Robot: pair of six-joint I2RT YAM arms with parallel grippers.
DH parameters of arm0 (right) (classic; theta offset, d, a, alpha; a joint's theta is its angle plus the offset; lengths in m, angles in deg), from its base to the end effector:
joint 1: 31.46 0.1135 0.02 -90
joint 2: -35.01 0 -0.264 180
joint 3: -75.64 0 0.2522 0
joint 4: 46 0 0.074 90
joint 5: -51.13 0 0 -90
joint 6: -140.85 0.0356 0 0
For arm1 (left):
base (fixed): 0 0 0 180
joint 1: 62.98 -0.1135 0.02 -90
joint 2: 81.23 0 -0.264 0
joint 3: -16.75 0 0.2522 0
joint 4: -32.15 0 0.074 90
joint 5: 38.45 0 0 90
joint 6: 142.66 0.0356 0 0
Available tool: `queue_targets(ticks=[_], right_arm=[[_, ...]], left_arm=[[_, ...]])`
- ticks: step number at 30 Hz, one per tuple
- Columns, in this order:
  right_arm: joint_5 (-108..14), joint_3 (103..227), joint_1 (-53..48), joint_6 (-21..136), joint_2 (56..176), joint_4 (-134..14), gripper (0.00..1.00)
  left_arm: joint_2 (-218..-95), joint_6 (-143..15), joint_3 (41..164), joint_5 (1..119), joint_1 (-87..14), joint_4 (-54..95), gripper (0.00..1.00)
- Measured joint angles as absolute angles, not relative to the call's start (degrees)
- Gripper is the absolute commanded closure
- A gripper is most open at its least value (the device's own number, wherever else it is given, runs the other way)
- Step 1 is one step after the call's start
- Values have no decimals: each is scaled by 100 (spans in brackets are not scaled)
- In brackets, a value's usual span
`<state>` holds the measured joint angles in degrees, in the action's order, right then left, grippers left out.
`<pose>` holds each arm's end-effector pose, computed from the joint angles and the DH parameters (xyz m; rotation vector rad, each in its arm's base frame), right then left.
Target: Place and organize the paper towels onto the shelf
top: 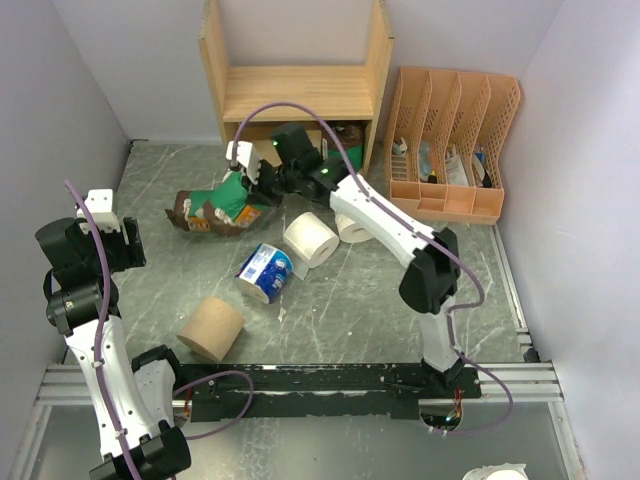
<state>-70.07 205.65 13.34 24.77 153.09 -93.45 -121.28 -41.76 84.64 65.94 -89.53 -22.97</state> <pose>0.3248 0.3485 0.3379 -1.5126 1.5873 0.7796 0.1268 0.0535 0.3514 -0.1215 2.0306 0.1543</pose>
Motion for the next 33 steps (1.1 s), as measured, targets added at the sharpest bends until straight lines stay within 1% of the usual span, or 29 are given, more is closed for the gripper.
queue_targets(ticks=[3,6,12,15,24,33], right_arm=[[-6137,20565,1336,1963,14885,-9315,100],[-5309,20517,1347,1447,14719,-9225,100],[-3396,19866,1432,321,14800,-8941,100],[-2745,19658,1474,-89,14966,-8948,100],[-1757,19745,1491,-771,15441,-8784,100],[-974,19846,1511,-1351,15919,-7918,100]], left_arm=[[-12126,-4176,8464,6592,-8953,-2297,21],[-12124,-4176,8464,6592,-8953,-2299,21],[-12124,-4176,8464,6594,-8953,-2297,21],[-12119,-4174,8464,6594,-8953,-2299,22],[-12027,-4174,8464,6618,-8953,-2299,22],[-11933,-4172,8464,6629,-8939,-2299,22]])
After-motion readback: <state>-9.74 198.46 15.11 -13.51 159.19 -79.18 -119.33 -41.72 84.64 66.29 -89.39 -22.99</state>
